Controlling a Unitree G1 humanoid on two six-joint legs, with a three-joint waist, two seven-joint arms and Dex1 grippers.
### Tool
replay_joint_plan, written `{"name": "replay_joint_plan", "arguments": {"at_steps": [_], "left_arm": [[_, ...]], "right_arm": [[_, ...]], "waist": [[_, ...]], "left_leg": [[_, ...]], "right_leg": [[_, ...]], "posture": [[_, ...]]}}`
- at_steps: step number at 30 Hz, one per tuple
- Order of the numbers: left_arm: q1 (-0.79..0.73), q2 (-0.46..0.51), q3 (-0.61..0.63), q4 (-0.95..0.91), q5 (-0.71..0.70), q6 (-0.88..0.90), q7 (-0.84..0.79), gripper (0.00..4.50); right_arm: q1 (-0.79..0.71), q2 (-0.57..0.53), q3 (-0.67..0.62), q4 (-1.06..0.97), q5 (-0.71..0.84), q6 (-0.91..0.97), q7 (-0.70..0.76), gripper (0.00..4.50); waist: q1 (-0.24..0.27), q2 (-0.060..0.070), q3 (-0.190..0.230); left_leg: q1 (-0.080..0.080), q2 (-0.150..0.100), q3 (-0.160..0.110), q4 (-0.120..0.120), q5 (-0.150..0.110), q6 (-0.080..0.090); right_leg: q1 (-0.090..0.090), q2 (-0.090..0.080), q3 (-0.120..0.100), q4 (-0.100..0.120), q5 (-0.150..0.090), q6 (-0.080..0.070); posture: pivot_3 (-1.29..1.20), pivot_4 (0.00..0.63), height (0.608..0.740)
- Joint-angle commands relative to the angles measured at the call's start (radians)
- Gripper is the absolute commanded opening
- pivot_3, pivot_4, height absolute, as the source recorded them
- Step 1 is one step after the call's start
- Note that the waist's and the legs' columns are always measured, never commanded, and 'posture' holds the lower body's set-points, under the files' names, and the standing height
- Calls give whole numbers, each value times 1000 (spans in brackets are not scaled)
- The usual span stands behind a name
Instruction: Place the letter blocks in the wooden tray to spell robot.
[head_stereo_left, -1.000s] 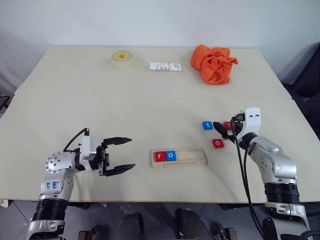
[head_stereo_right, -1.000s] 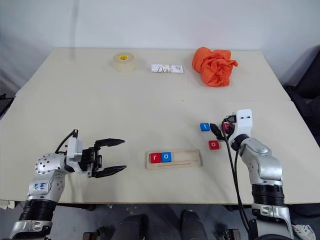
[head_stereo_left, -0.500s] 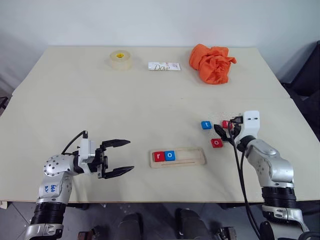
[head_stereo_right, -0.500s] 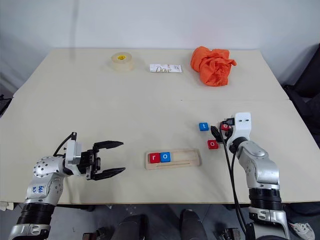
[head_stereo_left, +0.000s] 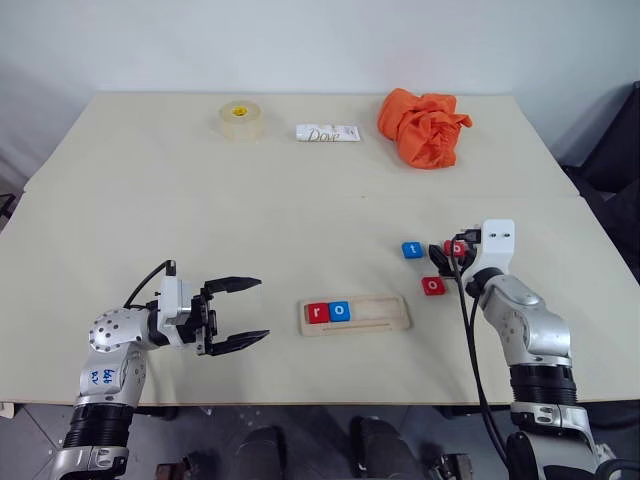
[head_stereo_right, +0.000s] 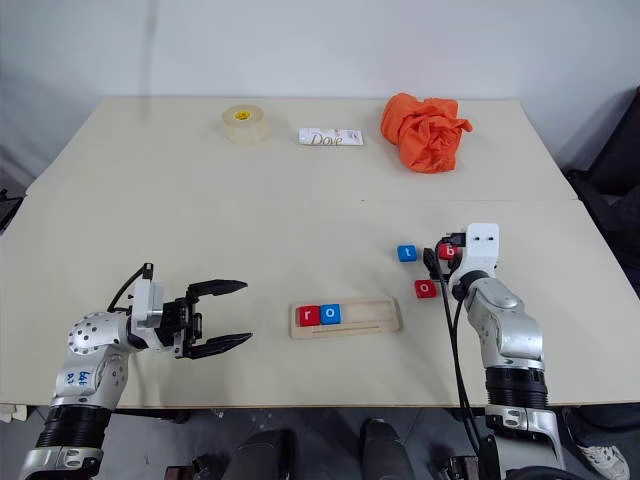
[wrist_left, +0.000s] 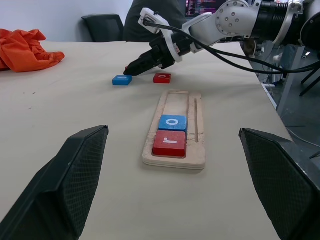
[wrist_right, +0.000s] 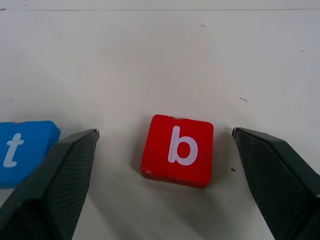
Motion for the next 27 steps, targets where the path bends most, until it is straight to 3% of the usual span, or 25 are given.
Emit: {"name": "replay_joint_plan", "arguments": {"at_steps": [1,6,12,19,22,27], "left_arm": [[-2,3,8,-4,-11,-15,-5,4500],[2,15,12,3,-35,3,-50,4500],[-11,27,20,43,-36,-3,-95,4500],[-40,31,31,118,-33,-27,-146,4500],[-51,23,32,146,-31,-50,-166,4500],[-66,15,28,166,-29,-65,-181,4500]], "right_arm": [[9,10,-25,-10,-1,13,-17,3260],[23,20,-28,-65,2,31,-31,1533],[57,4,-44,-214,25,81,-24,1467],[240,-104,7,-538,10,100,81,1467],[353,-73,-23,-651,69,208,56,1467],[506,-1,-16,-813,66,235,-4,1467]], "waist": [[0,0,0],[-2,0,0],[0,0,0],[3,0,0],[4,0,0],[1,0,0]], "left_leg": [[0,0,0,0,0,0],[0,0,0,-1,0,0],[0,0,0,-1,0,0],[-12,0,0,1,0,0],[-12,0,-1,1,0,0],[-12,0,-1,2,0,0]], "right_leg": [[0,0,0,0,0,0],[0,0,0,0,0,0],[-1,0,0,0,0,0],[-11,0,-1,1,0,1],[-11,1,-1,0,0,1],[-11,1,-1,0,1,1]], "posture": [[0,150,740],[0,150,740],[0,150,740],[0,150,740],[0,150,740],[0,150,740]]}}
